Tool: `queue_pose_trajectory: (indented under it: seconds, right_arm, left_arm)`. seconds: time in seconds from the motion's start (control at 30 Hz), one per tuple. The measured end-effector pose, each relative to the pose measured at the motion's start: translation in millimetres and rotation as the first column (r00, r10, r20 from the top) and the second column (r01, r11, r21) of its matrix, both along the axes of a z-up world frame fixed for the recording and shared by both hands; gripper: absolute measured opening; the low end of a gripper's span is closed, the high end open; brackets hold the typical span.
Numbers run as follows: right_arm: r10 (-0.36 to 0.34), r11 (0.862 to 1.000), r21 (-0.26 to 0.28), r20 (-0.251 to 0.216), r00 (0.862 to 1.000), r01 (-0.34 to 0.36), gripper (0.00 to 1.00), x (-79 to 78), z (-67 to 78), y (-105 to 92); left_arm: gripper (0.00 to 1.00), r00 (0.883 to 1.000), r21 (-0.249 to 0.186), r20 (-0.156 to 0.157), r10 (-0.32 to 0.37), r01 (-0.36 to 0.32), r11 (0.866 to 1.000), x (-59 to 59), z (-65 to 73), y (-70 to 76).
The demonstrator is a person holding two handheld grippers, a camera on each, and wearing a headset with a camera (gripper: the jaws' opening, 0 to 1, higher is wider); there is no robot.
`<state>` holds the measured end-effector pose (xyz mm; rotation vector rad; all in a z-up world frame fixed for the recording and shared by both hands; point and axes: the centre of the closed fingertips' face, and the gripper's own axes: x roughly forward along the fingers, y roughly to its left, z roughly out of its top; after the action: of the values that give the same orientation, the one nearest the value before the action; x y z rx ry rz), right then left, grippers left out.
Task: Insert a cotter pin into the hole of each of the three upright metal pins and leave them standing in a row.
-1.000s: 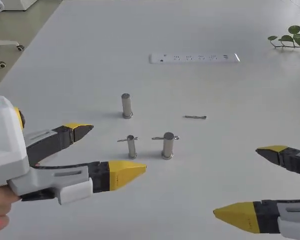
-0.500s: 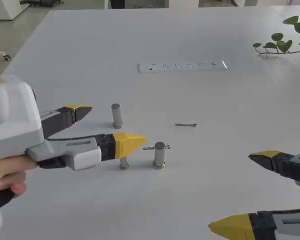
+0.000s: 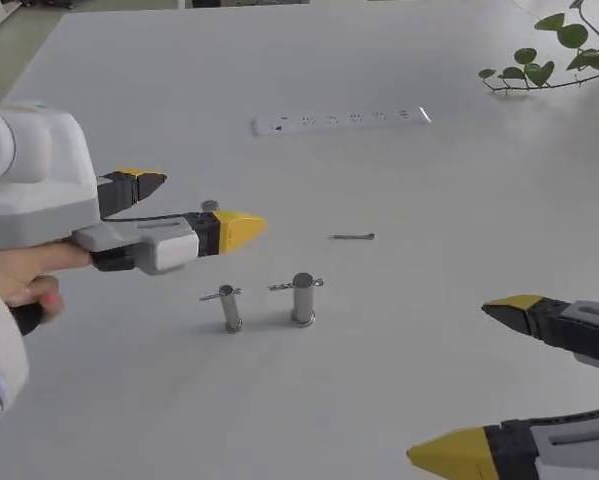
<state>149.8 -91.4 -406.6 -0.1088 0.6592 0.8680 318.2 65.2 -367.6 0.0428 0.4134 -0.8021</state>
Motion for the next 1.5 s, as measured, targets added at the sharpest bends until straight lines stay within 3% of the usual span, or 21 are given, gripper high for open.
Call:
queue_pose_trajectory:
  seconds: [0.07, 0.2, 0.57, 0.7, 0.77, 0.87, 1.0, 1.13, 1.27, 1.37, 1.43, 1.5]
  right_arm:
    - [-0.007, 1.000, 0.005, -0.006, 1.000, 0.007, 0.97, -0.1, 0.3, -0.5]
    - [-0.021, 1.000, 0.008, -0.002, 1.000, 0.021, 0.97, -0.1, 1.4, -1.8]
    - [-0.035, 0.999, 0.018, -0.019, 0.999, 0.035, 0.96, -4.7, 0.0, 0.5]
    - [-0.039, 0.999, 0.025, -0.016, 0.999, 0.039, 0.96, -4.9, 2.7, 0.4]
    - [-0.038, 0.999, 0.027, -0.014, 0.999, 0.038, 0.95, -5.9, 2.9, 0.9]
    - [-0.037, 0.999, 0.039, -0.017, 0.999, 0.038, 0.95, -6.1, 2.5, 2.5]
    - [-0.035, 0.998, 0.047, -0.017, 0.999, 0.036, 0.94, -7.2, 3.3, 5.2]
    - [-0.032, 0.999, 0.043, -0.020, 0.999, 0.033, 0.94, -8.6, 2.5, 6.3]
    - [-0.032, 0.999, 0.042, -0.026, 0.999, 0.033, 0.93, -10.5, 0.9, 5.9]
    - [-0.030, 0.999, 0.041, -0.029, 0.999, 0.031, 0.93, -12.0, 0.7, 6.7]
    - [-0.015, 0.999, 0.038, -0.027, 1.000, 0.016, 0.93, -14.1, 0.9, 8.4]
    - [-0.007, 0.999, 0.031, -0.026, 1.000, 0.008, 0.93, -15.6, 0.8, 9.2]
  left_arm:
    - [0.75, 1.000, 0.022, 0.010, 0.001, -0.001, 1.000, 3.6, -3.5, 1.5]
    - [0.74, 1.000, 0.055, -0.021, -0.016, 0.017, 0.998, 7.2, -18.3, 0.8]
    - [0.62, 0.999, 0.128, -0.042, -0.019, 0.025, 0.991, 26.2, -46.9, -2.1]
    - [0.58, 0.998, 0.099, -0.066, 0.010, -0.004, 0.995, 36.3, -51.1, -0.4]
    - [0.56, 0.998, 0.104, -0.064, 0.011, -0.005, 0.995, 42.1, -53.8, 1.4]
    - [0.54, 0.998, 0.144, -0.068, 0.008, 0.002, 0.990, 48.0, -62.7, 5.0]
    - [0.49, 0.997, 0.160, -0.080, 0.013, 0.000, 0.987, 51.5, -71.8, 7.5]
    - [0.36, 0.996, 0.188, -0.084, 0.001, 0.014, 0.982, 53.1, -80.9, 8.4]
    - [0.35, 0.997, 0.193, -0.078, 0.024, -0.009, 0.981, 59.3, -83.9, 10.8]
    - [0.35, 0.994, 0.194, -0.098, 0.043, -0.024, 0.981, 61.4, -89.5, 12.0]
    - [0.32, 0.995, 0.201, -0.095, 0.042, -0.022, 0.979, 61.1, -90.8, 12.8]
    - [0.29, 0.994, 0.182, -0.100, 0.054, -0.035, 0.983, 61.7, -90.0, 12.9]
